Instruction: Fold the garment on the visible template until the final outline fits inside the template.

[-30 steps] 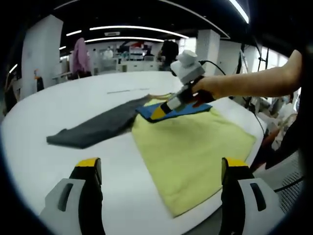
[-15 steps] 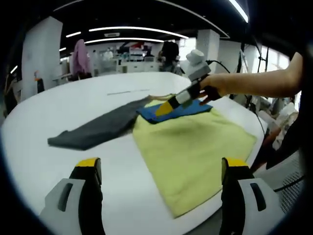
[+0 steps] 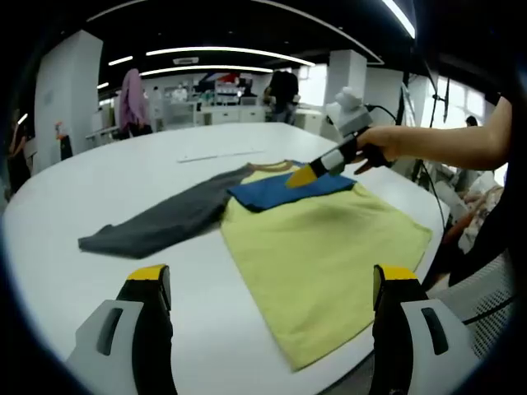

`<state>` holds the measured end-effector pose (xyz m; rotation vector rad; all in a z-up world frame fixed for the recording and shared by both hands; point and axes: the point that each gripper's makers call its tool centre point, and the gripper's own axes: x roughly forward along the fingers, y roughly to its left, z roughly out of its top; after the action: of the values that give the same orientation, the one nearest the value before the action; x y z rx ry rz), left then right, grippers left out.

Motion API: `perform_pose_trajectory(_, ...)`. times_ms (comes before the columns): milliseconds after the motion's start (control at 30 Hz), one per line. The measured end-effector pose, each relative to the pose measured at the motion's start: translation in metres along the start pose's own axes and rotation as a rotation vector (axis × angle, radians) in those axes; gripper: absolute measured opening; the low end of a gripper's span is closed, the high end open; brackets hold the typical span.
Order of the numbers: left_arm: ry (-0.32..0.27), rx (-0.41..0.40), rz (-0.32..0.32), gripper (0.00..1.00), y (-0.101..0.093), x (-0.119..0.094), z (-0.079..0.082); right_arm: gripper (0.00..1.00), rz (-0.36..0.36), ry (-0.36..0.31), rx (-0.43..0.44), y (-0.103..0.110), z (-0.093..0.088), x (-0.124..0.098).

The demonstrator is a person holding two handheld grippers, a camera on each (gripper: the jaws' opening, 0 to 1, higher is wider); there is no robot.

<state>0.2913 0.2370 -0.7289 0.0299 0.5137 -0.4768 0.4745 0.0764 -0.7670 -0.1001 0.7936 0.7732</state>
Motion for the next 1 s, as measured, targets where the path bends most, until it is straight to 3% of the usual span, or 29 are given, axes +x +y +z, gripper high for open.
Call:
perform_pose_trajectory(600,0.008,0.008,-0.004,0.99,-0.005,0.002,0.002,0.73,-0.115,0.013,0.025,-0.069,-0.035,-0.060)
perform_pose_trajectory(1000,0.011,0.013,-0.009,0.99,-0.003,0.002,0.001,0.55,-0.166,0.028,0.060,-0.092,-0.058,-0.079)
